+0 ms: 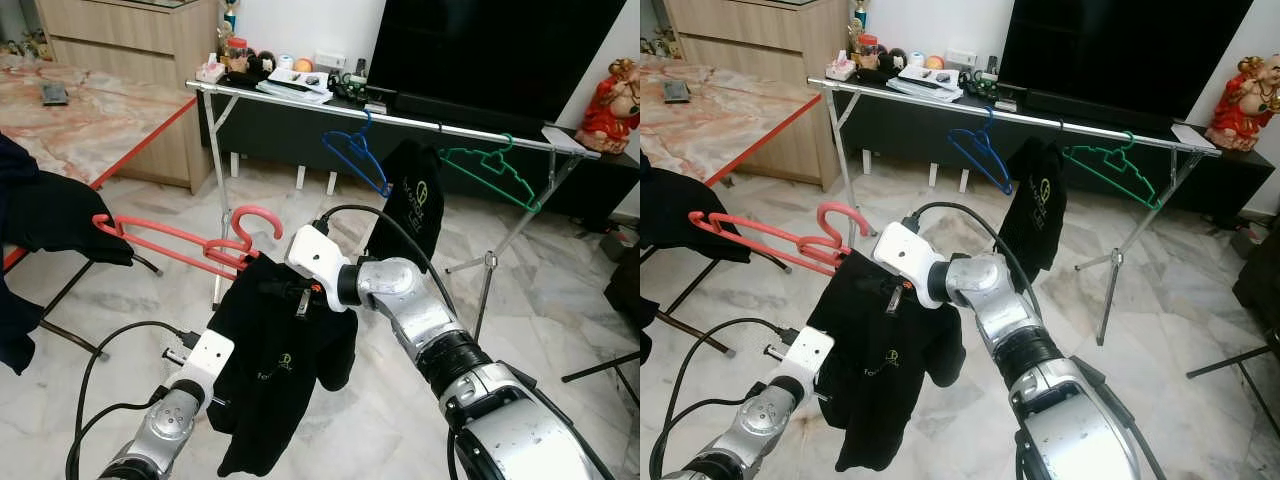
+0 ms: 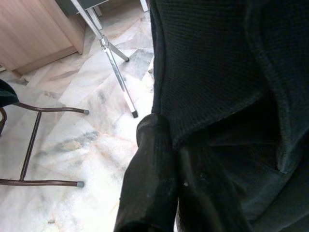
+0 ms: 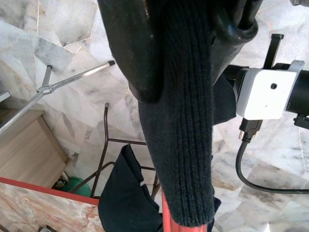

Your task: Hang hanger

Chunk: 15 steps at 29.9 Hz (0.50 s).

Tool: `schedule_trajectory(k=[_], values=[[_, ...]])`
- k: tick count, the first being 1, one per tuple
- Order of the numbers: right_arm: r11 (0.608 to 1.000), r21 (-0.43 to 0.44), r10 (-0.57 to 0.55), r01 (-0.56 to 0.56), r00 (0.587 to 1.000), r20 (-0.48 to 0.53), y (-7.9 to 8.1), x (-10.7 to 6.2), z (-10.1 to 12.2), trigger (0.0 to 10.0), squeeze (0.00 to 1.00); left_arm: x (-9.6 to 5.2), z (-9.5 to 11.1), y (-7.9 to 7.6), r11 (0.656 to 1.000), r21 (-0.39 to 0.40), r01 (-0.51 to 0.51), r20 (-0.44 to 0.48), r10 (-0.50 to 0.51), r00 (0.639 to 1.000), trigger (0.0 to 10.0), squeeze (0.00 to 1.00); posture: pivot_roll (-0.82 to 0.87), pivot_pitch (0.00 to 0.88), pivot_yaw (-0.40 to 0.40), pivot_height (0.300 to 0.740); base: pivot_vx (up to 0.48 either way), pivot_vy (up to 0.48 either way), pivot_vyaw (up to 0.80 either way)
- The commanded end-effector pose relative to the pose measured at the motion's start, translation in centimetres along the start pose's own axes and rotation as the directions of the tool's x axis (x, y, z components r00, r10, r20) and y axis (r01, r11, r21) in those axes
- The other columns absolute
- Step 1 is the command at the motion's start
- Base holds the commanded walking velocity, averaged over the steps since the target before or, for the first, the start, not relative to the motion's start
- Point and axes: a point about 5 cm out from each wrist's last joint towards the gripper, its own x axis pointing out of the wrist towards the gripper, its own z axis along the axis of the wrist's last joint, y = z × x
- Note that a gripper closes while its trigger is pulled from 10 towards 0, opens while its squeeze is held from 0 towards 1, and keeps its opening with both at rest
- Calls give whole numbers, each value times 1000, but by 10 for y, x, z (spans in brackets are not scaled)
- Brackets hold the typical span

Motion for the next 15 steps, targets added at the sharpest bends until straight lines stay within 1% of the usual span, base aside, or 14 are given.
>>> schedule_trajectory(k=[1, 6, 9, 11, 13, 14, 15], values=[[999, -16, -27, 28, 999, 33, -5, -4, 5, 0, 0, 0, -2, -3, 1000, -10, 1, -16, -1, 1000, 0, 0, 9, 0, -126, 740, 0, 0, 0], [999, -9, -32, 33, 999, 27, -4, -4, 3, 0, 0, -1, -4, -2, 1000, -24, -7, -21, 6, 1000, 0, 0, 12, 0, -126, 740, 0, 0, 0], [999, -16, -33, 33, 999, 0, -3, -6, -4, 0, 0, -3, -9, 1, 999, -32, -28, -52, 26, 998, 0, 0, 13, 0, -126, 740, 0, 0, 0], [999, -29, -27, 26, 999, -37, -2, -11, -13, 0, 0, -5, -17, 3, 999, -12, -38, -102, 37, 994, 0, 0, 17, 0, -127, 740, 0, 0, 0], [999, -45, -30, 26, 996, -78, -2, -16, -23, 0, 0, -8, -22, 5, 999, -5, -49, -131, 48, 990, 0, 0, 17, 0, -127, 740, 0, 0, 0], [998, -55, -42, 36, 992, -116, -3, -21, -31, 0, 0, -9, -25, 7, 998, -19, -59, -141, 56, 988, 0, 0, 12, 0, -128, 740, 0, 0, 0], [997, -48, -73, 66, 981, -178, -6, -34, -48, 0, 0, -14, -32, 9, 997, -33, -71, -165, 65, 984, 0, 0, 7, 0, -126, 740, 0, 0, 0]])
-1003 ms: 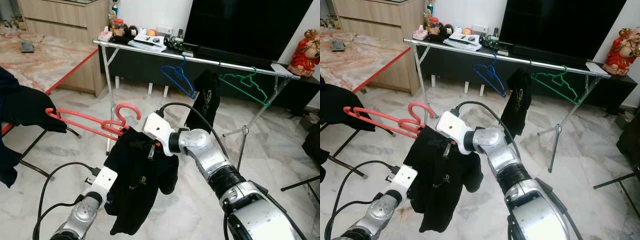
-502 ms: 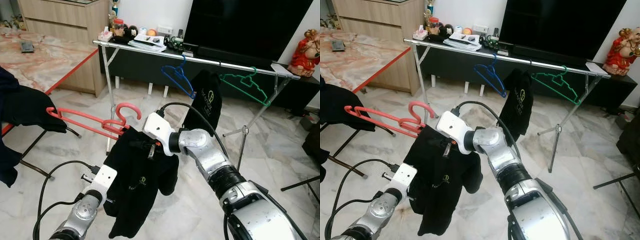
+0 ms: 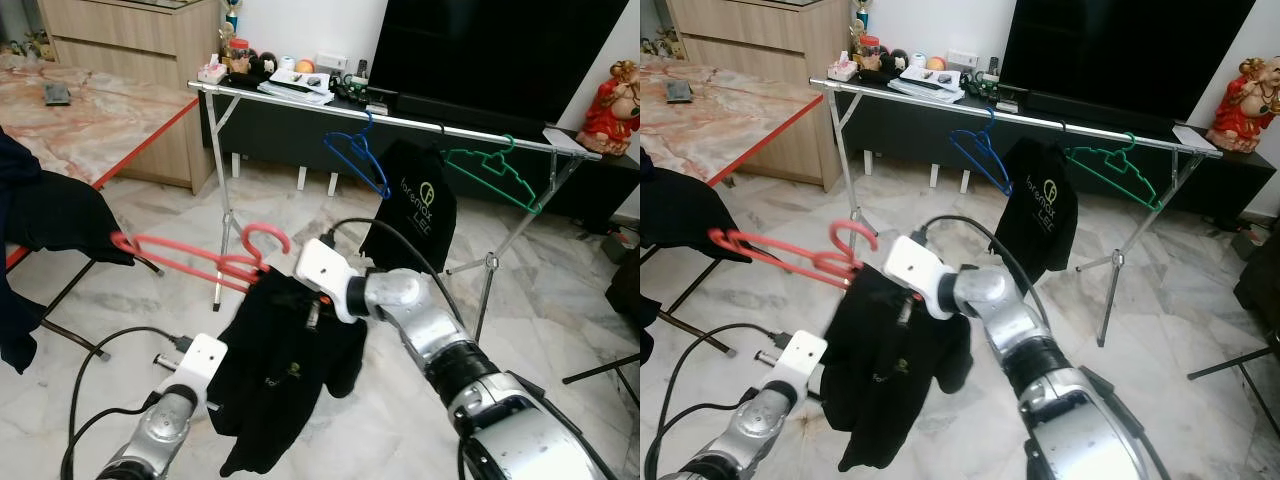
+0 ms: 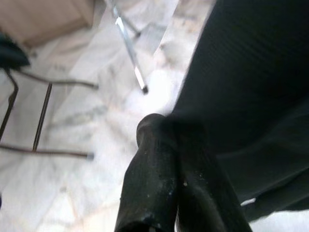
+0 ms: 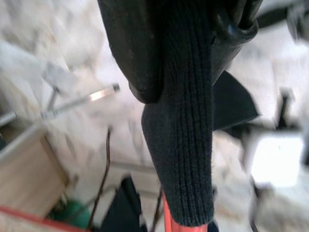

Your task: Hang hanger

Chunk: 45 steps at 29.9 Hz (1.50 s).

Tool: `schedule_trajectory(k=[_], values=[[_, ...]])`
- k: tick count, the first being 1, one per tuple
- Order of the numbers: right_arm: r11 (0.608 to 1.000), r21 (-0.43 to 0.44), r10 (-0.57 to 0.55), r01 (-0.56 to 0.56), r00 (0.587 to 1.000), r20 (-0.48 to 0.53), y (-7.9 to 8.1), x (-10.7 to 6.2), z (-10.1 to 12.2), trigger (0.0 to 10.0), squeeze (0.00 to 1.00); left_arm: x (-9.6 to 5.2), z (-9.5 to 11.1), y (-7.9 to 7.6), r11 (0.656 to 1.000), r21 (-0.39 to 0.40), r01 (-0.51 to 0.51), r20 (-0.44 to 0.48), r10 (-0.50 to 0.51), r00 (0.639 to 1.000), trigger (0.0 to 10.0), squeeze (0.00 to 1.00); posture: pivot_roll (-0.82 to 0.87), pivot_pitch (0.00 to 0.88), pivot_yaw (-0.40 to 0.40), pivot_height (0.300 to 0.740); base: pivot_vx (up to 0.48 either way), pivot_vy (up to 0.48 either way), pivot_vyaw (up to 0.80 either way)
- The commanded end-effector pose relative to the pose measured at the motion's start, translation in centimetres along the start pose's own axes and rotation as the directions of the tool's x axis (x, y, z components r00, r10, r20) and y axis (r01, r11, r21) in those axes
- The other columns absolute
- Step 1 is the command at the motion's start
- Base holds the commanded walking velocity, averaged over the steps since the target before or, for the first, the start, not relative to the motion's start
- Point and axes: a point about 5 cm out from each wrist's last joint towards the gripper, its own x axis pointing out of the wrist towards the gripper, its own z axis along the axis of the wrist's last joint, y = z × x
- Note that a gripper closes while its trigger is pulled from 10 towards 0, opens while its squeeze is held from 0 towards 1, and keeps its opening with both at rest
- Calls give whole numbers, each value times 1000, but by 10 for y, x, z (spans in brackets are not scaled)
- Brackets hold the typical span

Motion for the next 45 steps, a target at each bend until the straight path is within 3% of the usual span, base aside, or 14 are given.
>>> schedule_trajectory(k=[1, 2, 3, 8, 13, 17, 20, 45], values=[[999, -7, -51, 50, 997, -55, -7, -15, -16, 0, 0, -5, -12, 0, 1000, -27, -15, -53, 14, 999, 0, 0, 7, 0, -126, 740, 0, 0, 0], [996, 29, -86, 90, 990, -109, -11, -31, -36, 0, 0, -9, -22, 0, 999, -29, -18, -84, 16, 996, 0, 0, 5, 0, -125, 740, 0, 0, 0], [996, 29, -86, 90, 990, -109, -11, -31, -36, 0, 0, -9, -22, 0, 999, -29, -18, -84, 16, 996, 0, 0, 5, 0, -125, 740, 0, 0, 0], [986, 90, -119, 138, 973, -197, -12, -64, -72, 0, 0, -15, -34, 0, 1000, -29, -5, -131, 1, 991, 0, 0, -2, 0, -115, 740, 0, 0, 0], [980, 139, -112, 144, 969, -218, -12, -85, -89, 0, 0, -16, -37, 1, 1000, -23, 10, -146, -13, 989, 0, 0, -10, 0, -104, 740, 0, 0, 0], [978, 186, -53, 90, 980, -193, -7, -101, -98, 0, 0, -16, -37, 2, 1000, -17, 22, -150, -24, 988, 0, 0, -15, 0, -97, 740, 0, 0, 0], [982, 188, 14, 34, 968, -249, 1, -118, -113, 0, 0, -16, -37, 3, 999, -14, 31, -152, -33, 988, 0, 0, -17, 0, -91, 740, 0, 0, 0], [982, 188, 14, 34, 968, -249, 1, -118, -113, 0, 0, -16, -37, 3, 999, -14, 31, -152, -33, 988, 0, 0, -17, 0, -91, 740, 0, 0, 0]])
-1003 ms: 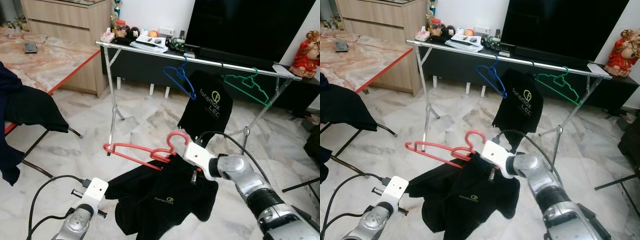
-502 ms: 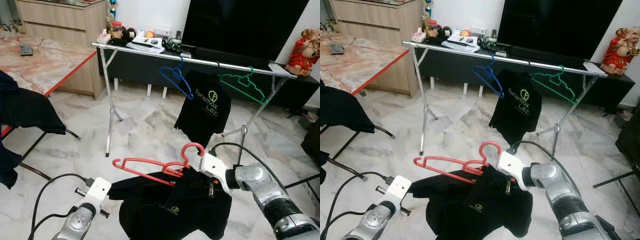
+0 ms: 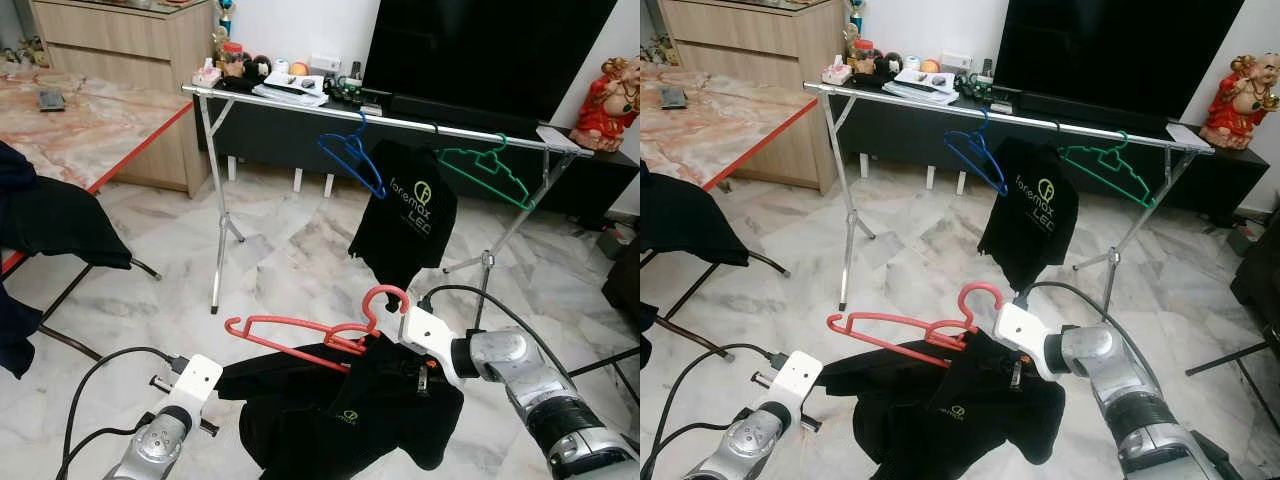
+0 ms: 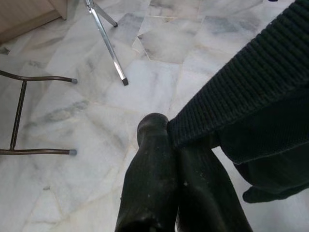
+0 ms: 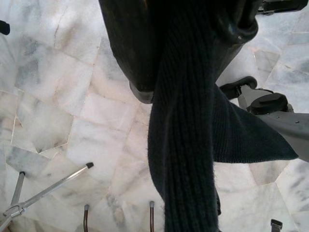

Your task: Hang hanger

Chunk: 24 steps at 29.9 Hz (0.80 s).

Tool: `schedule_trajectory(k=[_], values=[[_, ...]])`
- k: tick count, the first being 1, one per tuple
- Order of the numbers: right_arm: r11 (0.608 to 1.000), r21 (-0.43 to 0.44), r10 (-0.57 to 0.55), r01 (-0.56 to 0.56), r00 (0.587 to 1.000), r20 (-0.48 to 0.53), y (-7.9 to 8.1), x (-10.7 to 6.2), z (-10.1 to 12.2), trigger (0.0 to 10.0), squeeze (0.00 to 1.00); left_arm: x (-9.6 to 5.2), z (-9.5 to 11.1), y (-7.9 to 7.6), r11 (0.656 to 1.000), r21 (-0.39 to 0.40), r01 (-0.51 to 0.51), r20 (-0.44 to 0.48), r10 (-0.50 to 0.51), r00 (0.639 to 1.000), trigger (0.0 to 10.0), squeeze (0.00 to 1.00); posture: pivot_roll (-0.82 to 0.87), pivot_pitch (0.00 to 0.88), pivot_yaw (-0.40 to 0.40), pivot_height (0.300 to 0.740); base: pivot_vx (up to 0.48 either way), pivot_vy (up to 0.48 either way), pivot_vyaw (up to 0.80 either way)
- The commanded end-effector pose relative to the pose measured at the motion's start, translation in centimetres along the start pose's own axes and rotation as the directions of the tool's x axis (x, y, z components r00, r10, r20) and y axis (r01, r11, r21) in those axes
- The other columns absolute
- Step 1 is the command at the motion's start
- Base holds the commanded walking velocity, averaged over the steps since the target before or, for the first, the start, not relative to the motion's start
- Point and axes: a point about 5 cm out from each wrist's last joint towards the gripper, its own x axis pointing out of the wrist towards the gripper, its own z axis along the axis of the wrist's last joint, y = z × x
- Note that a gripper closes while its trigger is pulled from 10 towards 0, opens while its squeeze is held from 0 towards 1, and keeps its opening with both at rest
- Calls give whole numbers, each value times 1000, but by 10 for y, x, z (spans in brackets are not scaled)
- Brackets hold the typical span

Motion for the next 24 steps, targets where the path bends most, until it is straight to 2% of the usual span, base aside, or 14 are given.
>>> schedule_trajectory(k=[1, 7, 8, 9, 13, 16, 18, 23, 24], values=[[996, 16, -84, 85, 996, -35, -14, -28, -9, 0, 0, -8, -23, 11, 998, -19, -56, -112, 54, 992, 0, 0, -17, 0, -91, 740, 0, 0, 0], [998, 19, -62, 62, 997, -35, -12, -31, -12, 0, 0, -8, -23, 12, 998, -18, -53, -112, 51, 992, 0, 0, -18, 0, -90, 740, 0, 0, 0], [970, 72, -235, 234, 972, 6, -21, -28, -11, 0, 0, -1, -6, 22, 996, -34, -82, -53, 80, 995, 0, 0, -11, 0, -79, 740, 0, 0, 0], [955, 90, -286, 284, 958, 22, -23, -26, -10, 0, 0, 1, 0, 25, 995, -41, -89, -31, 87, 996, 0, 0, -11, 0, -79, 740, 0, 0, 0], [944, 117, -315, 307, 947, 58, -23, -19, -5, 0, 0, 4, 9, 26, 996, -43, -76, 3, 77, 997, 0, 0, -11, 0, -78, 740, 0, 0, 0], [952, 124, -289, 279, 955, 70, -20, -13, -3, 0, 0, 7, 16, 25, 997, -59, -58, 30, 60, 998, 0, 0, -6, 0, -77, 740, 0, 0, 0], [977, 106, -193, 184, 977, 92, -10, -5, -4, 0, 0, 9, 24, 23, 997, -72, -29, 60, 34, 998, 0, 0, -2, 0, -76, 740, 0, 0, 0], [987, 115, -132, 115, 980, 150, -6, -4, 0, 0, 0, 12, 32, 21, 998, -69, 9, 84, -3, 996, 0, 0, 0, 0, -75, 740, 0, 0, 0], [992, 107, -78, 59, 982, 174, -4, -6, 1, 0, 0, 13, 35, 20, 998, -66, 16, 92, -10, 996, 0, 0, -2, 0, -74, 740, 0, 0, 0]])
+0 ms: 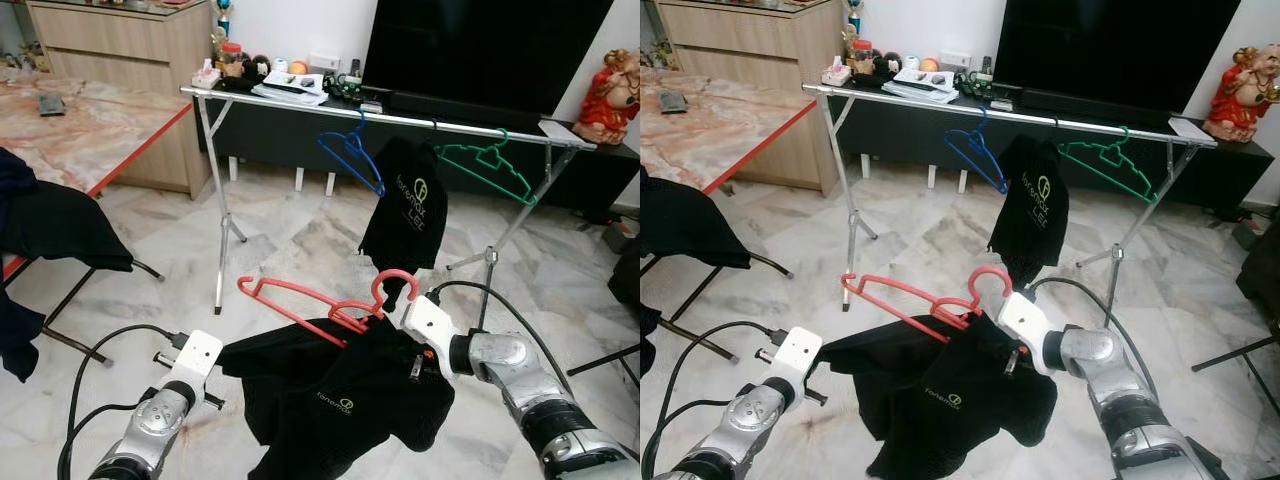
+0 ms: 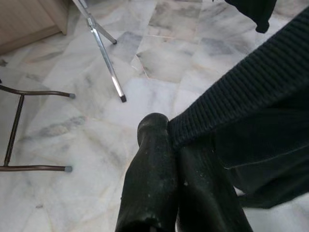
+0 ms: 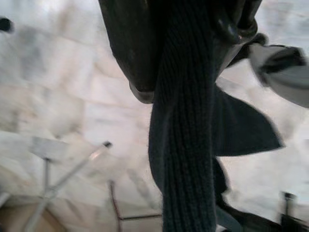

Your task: Hang hanger

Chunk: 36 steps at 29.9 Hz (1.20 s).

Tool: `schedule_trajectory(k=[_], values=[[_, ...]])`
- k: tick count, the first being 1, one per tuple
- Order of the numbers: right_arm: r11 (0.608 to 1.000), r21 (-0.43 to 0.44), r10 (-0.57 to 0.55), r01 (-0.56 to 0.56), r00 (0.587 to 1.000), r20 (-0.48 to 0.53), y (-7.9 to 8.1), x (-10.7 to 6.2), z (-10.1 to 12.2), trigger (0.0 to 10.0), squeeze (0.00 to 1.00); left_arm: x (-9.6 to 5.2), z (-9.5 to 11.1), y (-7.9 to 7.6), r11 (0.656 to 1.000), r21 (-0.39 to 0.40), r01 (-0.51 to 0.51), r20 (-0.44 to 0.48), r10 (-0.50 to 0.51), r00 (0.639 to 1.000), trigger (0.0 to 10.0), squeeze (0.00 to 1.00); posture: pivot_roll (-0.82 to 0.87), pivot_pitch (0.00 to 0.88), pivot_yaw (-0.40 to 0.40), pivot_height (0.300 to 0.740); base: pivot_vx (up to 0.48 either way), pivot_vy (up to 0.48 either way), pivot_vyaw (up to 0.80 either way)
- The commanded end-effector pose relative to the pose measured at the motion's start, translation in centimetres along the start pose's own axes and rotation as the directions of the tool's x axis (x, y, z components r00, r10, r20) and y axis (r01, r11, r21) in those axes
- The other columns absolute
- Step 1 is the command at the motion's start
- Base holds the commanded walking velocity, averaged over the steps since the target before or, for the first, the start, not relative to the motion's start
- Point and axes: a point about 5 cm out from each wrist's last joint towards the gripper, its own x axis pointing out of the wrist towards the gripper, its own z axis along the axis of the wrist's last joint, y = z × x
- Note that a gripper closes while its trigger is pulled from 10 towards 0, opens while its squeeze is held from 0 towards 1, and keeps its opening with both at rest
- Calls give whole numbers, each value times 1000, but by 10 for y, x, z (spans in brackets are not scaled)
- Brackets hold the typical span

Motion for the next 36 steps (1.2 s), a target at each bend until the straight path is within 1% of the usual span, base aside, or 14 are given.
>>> schedule_trajectory(k=[1, 7, 8, 10, 12, 15, 16, 18, 22, 24, 27, 29, 33, 36], values=[[999, 10, 50, -51, 997, 50, -2, -12, 2, 0, 0, 3, 7, 7, 1000, -15, -19, 11, 19, 1000, 0, 0, -3, 0, -73, 740, 0, 0, 0], [990, 10, 140, -140, 990, 34, 1, -21, -2, 0, 0, 3, 8, 7, 1000, -11, -8, 10, 8, 1000, 0, 0, -5, 0, -69, 740, 0, 0, 0], [984, -3, 177, -177, 984, -21, 3, -25, -7, 0, 0, 3, 8, 8, 1000, -9, -5, 8, 5, 1000, 0, 0, -5, 0, -69, 740, 0, 0, 0], [978, -25, 200, -205, 972, -125, 4, -33, -18, 0, 0, 3, 8, 9, 1000, -7, -5, 4, 5, 1000, 0, 0, -5, 0, -67, 740, 0, 0, 0], [977, -37, 200, -211, 960, -198, 3, -39, -24, 0, 0, 3, 7, 10, 1000, -3, -6, -1, 6, 1000, 0, 0, -5, 0, -67, 740, 0, 0, 0], [977, -57, 179, -204, 939, -295, 1, -46, -32, 0, 0, 3, 7, 11, 1000, -1, -8, -8, 8, 1000, 0, 0, -6, 0, -65, 740, 0, 0, 0], [976, -71, 168, -206, 921, -352, -1, -50, -36, 0, 0, 3, 7, 12, 1000, 1, -6, -11, 7, 1000, 0, 0, -7, 0, -64, 740, 0, 0, 0], [978, -97, 134, -187, 907, -399, -4, -56, -38, 0, 0, 3, 7, 12, 1000, 4, -3, -14, 3, 1000, 0, 0, -7, 0, -65, 740, 0, 0, 0], [983, -131, 62, -127, 908, -414, -10, -56, -37, 0, 0, 3, 6, 11, 1000, 4, -1, -15, 1, 1000, 0, 0, -9, 0, -64, 740, 0, 0, 0], [981, -160, 29, -111, 897, -442, -12, -56, -38, 0, 0, 3, 6, 11, 1000, 5, 3, -17, -3, 1000, 0, 0, -10, 0, -64, 740, 0, 0, 0], [971, -226, -42, -81, 869, -492, -15, -54, -39, 0, 0, 4, 7, 11, 1000, 9, 9, -18, -9, 1000, 0, 0, -8, 0, -67, 740, 0, 0, 0], [970, -233, -57, -70, 866, -496, -16, -53, -39, 0, 0, 4, 7, 11, 1000, 9, 10, -18, -10, 1000, 0, 0, -7, 0, -67, 740, 0, 0, 0], [951, -301, -101, -72, 847, -522, -18, -49, -37, 0, 0, 5, 10, 12, 999, 17, 30, -15, -30, 999, 0, 0, -3, 0, -70, 740, 0, 0, 0], [940, -341, -166, -24, 840, -516, -22, -46, -34, 0, 0, 5, 11, 11, 999, 22, 49, -11, -49, 999, 0, 0, -2, 0, -71, 740, 0, 0, 0]])
